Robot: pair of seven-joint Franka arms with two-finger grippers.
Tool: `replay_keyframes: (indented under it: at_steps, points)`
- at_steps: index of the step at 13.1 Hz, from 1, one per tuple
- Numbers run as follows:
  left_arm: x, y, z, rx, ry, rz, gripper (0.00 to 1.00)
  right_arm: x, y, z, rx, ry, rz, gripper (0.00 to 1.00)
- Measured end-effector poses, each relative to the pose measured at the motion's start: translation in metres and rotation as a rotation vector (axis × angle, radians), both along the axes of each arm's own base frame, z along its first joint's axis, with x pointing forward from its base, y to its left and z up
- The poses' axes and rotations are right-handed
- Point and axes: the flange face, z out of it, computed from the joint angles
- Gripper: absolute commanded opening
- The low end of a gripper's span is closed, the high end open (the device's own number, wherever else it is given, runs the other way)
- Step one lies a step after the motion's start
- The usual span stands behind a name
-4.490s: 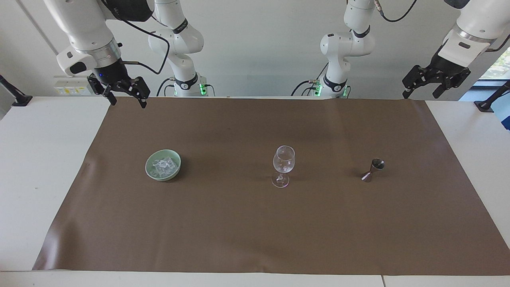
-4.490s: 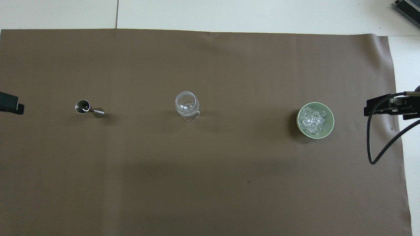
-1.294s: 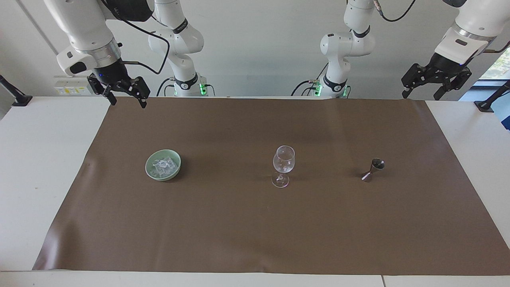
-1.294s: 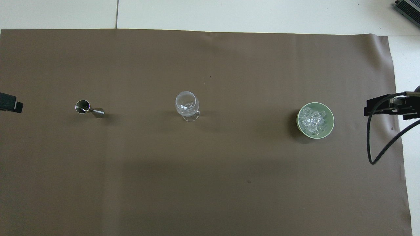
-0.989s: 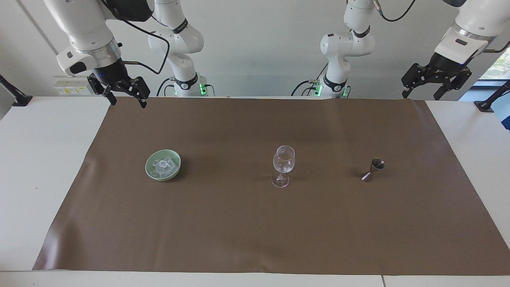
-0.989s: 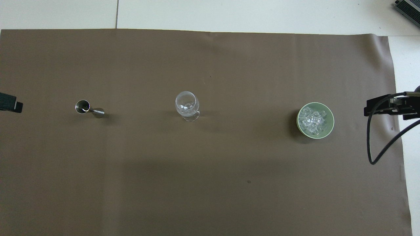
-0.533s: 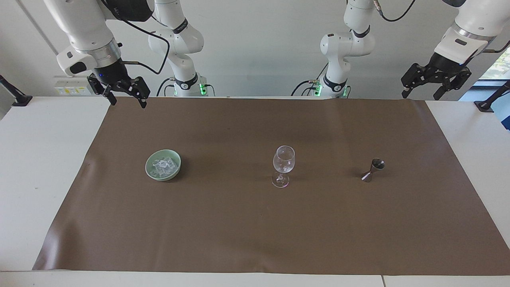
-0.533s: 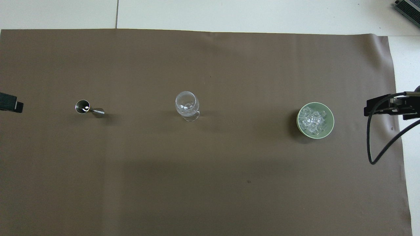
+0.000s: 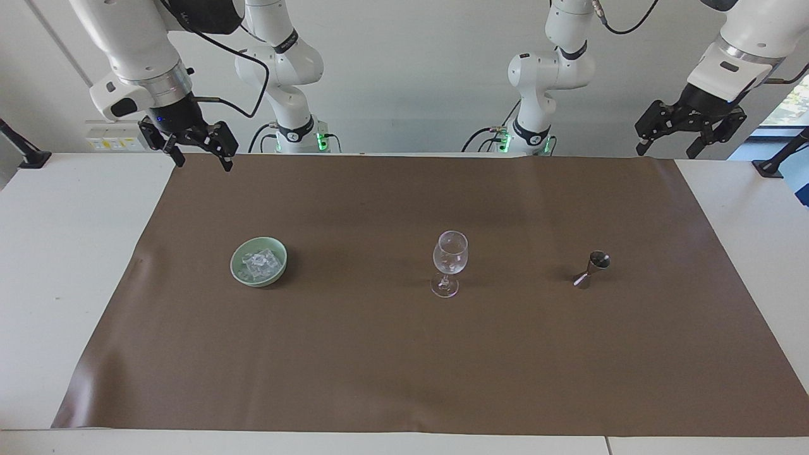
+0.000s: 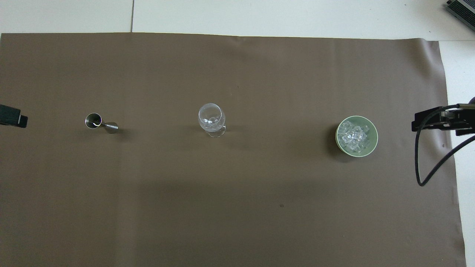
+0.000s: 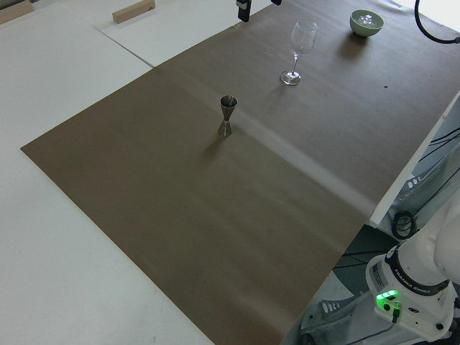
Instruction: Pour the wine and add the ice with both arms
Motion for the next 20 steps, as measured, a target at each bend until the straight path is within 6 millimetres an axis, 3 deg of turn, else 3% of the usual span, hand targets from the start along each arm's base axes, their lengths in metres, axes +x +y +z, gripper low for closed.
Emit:
replay_keyframes:
  at_steps: [4,8,14,20]
  points:
    - [0.008,0.007,-0.003,0.001,-0.006,0.013,1.0,0.0,0.0,0.0,0.0,0.0,0.0,1.0]
    - [0.044,0.011,-0.012,0.005,-0.015,0.024,1.0,0.0,0.0,0.0,0.0,0.0,0.0,1.0]
    - [0.108,0.055,-0.084,-0.082,0.058,0.186,1.0,0.0,0.0,0.0,0.0,0.0,0.0,1.0]
    - [0.12,0.099,-0.126,-0.337,0.18,0.69,1.0,0.0,0.0,0.0,0.0,0.0,0.0,1.0]
